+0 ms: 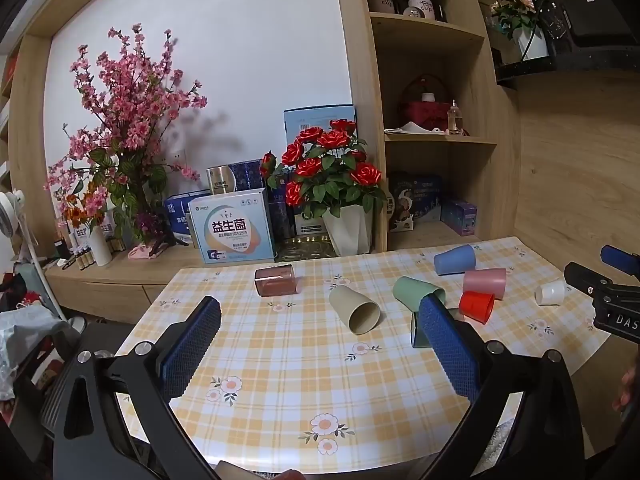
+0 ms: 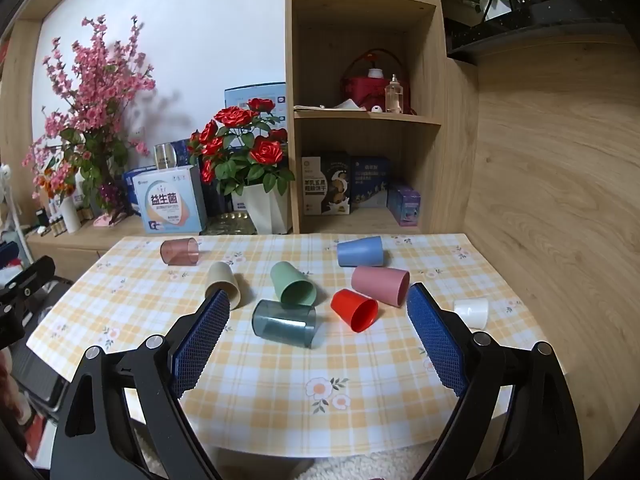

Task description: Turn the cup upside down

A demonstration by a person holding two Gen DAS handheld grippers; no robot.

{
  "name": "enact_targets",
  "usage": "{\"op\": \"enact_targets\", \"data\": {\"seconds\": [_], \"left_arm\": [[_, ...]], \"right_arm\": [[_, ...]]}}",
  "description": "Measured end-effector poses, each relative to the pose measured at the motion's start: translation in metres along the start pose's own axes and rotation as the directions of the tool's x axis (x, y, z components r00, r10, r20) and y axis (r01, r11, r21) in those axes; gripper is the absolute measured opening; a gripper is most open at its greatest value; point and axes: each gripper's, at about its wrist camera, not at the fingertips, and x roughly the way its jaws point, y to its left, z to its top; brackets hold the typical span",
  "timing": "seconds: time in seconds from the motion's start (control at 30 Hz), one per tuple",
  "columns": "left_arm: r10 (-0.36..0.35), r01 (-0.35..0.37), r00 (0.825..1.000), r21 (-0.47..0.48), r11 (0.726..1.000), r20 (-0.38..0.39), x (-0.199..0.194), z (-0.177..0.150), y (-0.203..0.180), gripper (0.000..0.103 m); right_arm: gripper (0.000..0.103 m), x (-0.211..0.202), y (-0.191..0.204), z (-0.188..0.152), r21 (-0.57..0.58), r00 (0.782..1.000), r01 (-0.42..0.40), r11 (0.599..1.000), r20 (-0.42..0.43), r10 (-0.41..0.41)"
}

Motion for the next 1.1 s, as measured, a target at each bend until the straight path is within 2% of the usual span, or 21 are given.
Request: {"op": "enact_targets", "data": {"seconds": [0.57,0.73,1.1], "left_arm": [[-0.002,0.002,1.000,-0.005,1.000,-0.006,0.000,0.001,0.001,0.097],[0.002,-0.002,1.000,-0.011,1.000,-0.004,0.004,-0.010,0.001,0.097],[0.003,-0.003,1.000,-0.012,1.000,-0.006,0.003,-0.003,0.003,0.097]], "right_arm": [[0.087,0.000,0.000,0.000,0.000,1.000,0.001,1.000,0.001,-0.001],[0.087,0.000,0.000,0.001,0.000,1.000,0.001,1.000,0.001,-0.001],[0.087,0.000,0.000,0.001,0.000,1.000,-0.001,1.000,0.000,0.001]]}}
